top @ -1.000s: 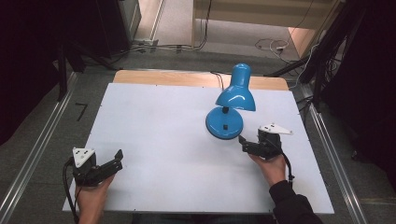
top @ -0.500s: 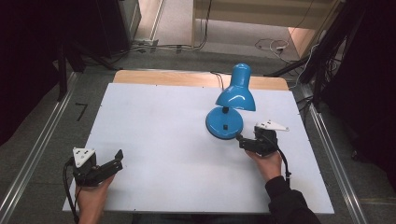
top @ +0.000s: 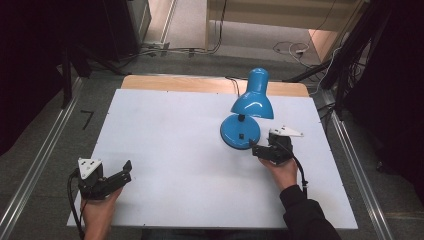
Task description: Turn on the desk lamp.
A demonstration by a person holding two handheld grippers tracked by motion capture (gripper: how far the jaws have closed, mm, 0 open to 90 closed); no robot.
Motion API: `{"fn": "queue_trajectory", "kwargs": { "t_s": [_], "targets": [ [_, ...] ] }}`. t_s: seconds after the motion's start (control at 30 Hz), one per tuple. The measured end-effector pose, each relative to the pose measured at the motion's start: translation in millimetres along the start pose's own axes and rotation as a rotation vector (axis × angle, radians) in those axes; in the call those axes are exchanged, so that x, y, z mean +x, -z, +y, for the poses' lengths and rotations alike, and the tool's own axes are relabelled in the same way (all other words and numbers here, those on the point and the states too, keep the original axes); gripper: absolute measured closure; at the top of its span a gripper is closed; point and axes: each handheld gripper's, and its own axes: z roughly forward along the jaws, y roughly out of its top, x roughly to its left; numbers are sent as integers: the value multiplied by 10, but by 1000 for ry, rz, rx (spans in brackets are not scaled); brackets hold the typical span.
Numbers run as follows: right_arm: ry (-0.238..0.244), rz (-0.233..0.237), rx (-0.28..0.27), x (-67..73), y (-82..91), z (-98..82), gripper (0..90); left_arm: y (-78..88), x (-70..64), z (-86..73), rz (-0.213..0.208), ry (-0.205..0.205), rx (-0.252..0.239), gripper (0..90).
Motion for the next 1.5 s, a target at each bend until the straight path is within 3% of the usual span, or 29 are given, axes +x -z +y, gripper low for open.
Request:
{"fn": "queue_trajectory", "kwargs": {
  "t_s": [0.47, 0.73, 1.0, 1.03, 1.07, 1.23, 1.5],
  "targets": [
    [9, 14, 4, 100, -106, 77, 158, 4, 6, 1, -1, 6, -2, 90],
    [20, 8, -9, 123, -148, 89, 253, 2, 4, 2, -2, 4, -1, 90],
    [33, -31, -5, 152, -221, 91, 467, -3, 3, 1, -5, 1, 2, 90],
    [39, -34, -9, 160, -244, 87, 553, -3, 3, 1, -5, 0, 2, 90],
    [39, -34, -9, 160, -244, 87, 553, -3, 4, 1, -6, 0, 2, 90],
    [30, -18, -9, 159, -307, 104, 766, -5, 5, 1, -6, 2, 3, 90],
    [35, 5, 1, 223, -373, 136, 870, -8, 11, 0, -9, 5, 3, 90]
  ]
}}
